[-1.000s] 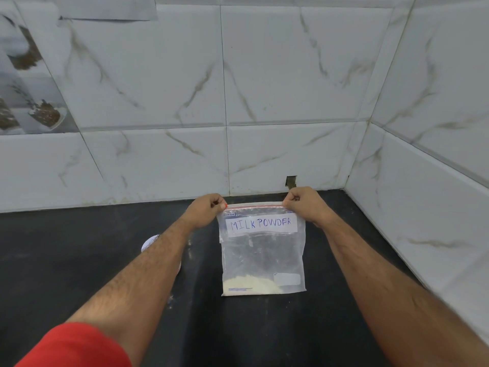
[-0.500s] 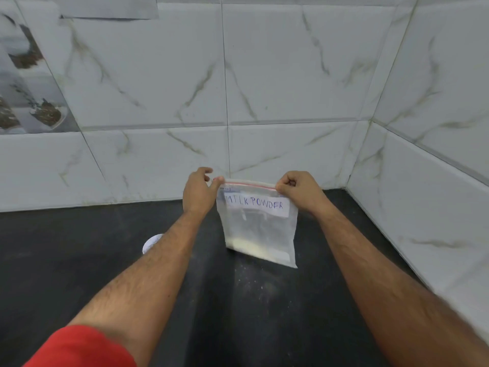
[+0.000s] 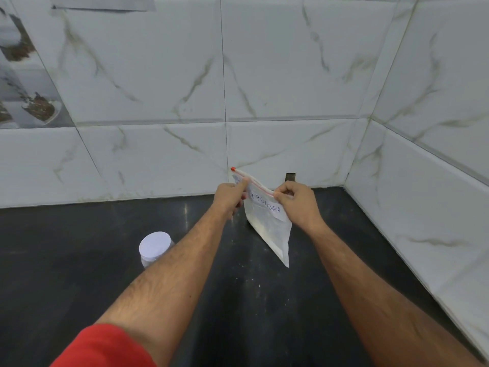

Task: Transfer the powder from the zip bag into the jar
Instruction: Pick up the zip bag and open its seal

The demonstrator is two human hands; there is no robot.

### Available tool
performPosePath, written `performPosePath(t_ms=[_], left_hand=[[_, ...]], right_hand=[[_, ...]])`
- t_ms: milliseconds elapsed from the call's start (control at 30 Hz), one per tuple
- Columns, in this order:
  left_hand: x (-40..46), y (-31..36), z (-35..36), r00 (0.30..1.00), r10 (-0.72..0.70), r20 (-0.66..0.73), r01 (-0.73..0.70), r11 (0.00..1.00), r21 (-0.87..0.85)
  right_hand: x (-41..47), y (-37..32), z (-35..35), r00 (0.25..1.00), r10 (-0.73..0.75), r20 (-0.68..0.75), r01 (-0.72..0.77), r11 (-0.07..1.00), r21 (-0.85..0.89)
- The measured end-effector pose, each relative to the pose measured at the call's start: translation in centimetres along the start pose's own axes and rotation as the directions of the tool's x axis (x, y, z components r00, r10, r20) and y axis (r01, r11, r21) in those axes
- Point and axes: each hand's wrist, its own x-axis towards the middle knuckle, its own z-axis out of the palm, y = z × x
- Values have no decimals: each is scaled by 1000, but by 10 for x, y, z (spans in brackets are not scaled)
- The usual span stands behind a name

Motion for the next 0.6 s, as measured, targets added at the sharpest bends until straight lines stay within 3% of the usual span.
performPosePath(t_ms=[367, 600], left_hand=[[4, 18, 12, 976, -138, 169, 116, 984, 134], [7, 10, 15, 975, -33, 219, 26, 999, 34]], right_hand=[[-7, 6, -10, 1000, 24, 11, -24, 1000, 0], [3, 5, -25, 988, 100, 120, -99, 995, -12]])
